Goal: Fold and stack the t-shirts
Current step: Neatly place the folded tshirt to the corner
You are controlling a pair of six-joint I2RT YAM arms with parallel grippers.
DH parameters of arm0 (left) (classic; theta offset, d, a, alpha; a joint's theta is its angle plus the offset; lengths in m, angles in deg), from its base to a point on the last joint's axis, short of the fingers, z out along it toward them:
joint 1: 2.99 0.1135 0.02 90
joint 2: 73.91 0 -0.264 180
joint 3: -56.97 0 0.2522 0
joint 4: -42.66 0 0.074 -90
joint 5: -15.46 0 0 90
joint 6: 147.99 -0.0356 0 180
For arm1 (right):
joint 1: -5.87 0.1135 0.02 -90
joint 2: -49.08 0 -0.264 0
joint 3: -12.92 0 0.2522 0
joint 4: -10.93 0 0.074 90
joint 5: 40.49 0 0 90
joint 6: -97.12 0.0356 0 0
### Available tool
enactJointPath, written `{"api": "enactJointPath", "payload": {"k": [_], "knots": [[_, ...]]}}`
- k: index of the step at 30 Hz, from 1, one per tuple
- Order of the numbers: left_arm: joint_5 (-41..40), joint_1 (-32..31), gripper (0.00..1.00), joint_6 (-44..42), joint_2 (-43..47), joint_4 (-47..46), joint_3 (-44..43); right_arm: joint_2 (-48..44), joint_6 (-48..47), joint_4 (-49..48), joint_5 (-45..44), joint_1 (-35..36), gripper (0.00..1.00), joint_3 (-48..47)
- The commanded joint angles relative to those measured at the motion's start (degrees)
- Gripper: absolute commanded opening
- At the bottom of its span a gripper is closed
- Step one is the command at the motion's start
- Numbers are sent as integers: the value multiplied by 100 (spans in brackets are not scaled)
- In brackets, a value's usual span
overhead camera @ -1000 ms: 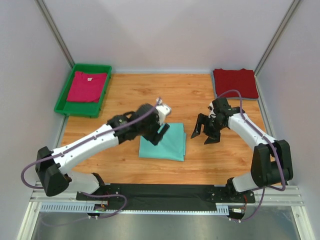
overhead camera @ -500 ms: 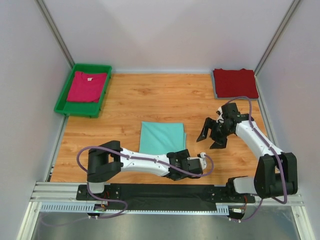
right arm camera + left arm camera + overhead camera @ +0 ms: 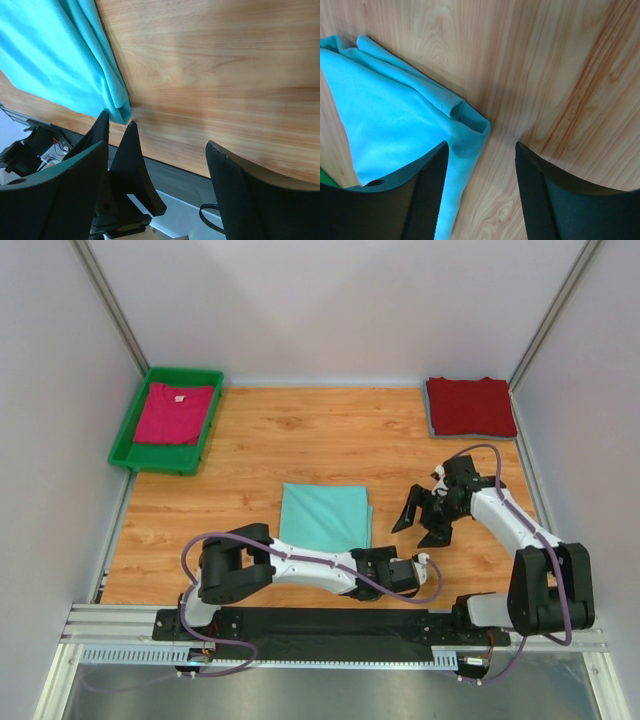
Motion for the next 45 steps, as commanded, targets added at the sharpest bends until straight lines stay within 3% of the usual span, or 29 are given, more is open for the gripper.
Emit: {"api": "enactJointPath", "payload": {"k": [1,3,9,10,12,13,24,35,43,44,45], "knots": [[24,28,57,-287,-308,-139,-46,294,-1,-329,185,-24,82,-268],[24,89,51,-366,-334,-210,-46,496,8,-382,202,-24,82,-356],[208,396,15,-401,-63,-236,-20,1287,96,-855,764,-77,83,-647],[252,440,0,-410,8,-228,15,1376,140,-970,1043,-85,84,-664],[305,502,0,-436,244,-254,42,1534,359,-1251,1265,-85,87,-665],[375,520,0,-463,307,-210,25,1596,412,-1530,1475,-85,100,-673],[762,845,0,-340,1203,221,-90,2738,798,-2401,2601,213,100,-1131],[701,924,0,-305,1327,405,-274,3460,1344,-3309,2611,1057,100,-1025],[674,933,0,-226,1511,484,-380,3722,1748,-4161,2409,1145,81,-857],[657,933,0,-217,1520,511,-363,3784,1853,-4274,2435,1145,74,-919],[648,933,0,-199,1546,528,-354,3820,1906,-4371,2435,1145,55,-937]]}}
